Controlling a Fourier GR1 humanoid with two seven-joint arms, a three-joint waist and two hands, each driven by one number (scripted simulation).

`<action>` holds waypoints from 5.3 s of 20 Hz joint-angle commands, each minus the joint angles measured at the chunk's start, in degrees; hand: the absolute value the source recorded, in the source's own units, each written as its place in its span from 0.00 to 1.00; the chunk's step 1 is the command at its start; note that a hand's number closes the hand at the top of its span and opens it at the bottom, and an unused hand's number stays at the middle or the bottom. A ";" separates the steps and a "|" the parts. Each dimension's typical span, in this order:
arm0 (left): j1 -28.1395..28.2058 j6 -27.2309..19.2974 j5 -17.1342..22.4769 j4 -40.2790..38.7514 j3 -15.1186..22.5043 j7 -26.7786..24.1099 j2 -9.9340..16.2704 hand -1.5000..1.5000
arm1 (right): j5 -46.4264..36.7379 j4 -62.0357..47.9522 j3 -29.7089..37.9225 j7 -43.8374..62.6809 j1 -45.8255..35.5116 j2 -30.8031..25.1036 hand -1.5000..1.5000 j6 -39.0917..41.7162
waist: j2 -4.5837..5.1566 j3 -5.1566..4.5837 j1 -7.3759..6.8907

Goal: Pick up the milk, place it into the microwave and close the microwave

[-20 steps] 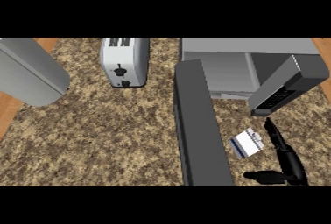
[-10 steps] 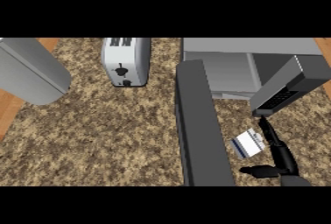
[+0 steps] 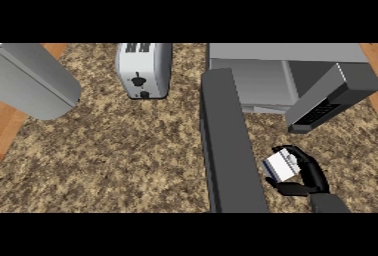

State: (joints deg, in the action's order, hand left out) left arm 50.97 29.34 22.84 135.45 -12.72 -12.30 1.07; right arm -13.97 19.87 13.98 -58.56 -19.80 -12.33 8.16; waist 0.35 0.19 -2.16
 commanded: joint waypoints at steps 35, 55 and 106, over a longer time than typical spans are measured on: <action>-0.35 1.80 11.75 2.86 -3.88 2.78 2.18 0.00 | 1.69 -8.78 4.27 6.81 -26.49 -0.54 1.00 -6.88 | 0.66 0.00 -1.24; -9.54 0.45 9.40 0.04 -2.39 4.18 4.58 0.00 | -2.39 -12.66 3.26 16.95 -38.38 -7.81 1.00 -21.65 | 3.22 0.22 -6.05; -20.78 -1.26 7.79 -5.78 -4.33 7.65 10.82 0.00 | -4.89 -16.49 2.54 25.98 -48.99 -3.30 0.00 -26.94 | 5.00 0.08 -11.40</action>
State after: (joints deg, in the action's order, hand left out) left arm 30.57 28.20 30.73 129.70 -17.57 -4.96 12.01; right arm -18.55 3.66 16.78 -35.03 -66.96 -18.18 -16.15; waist 5.65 0.32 -13.32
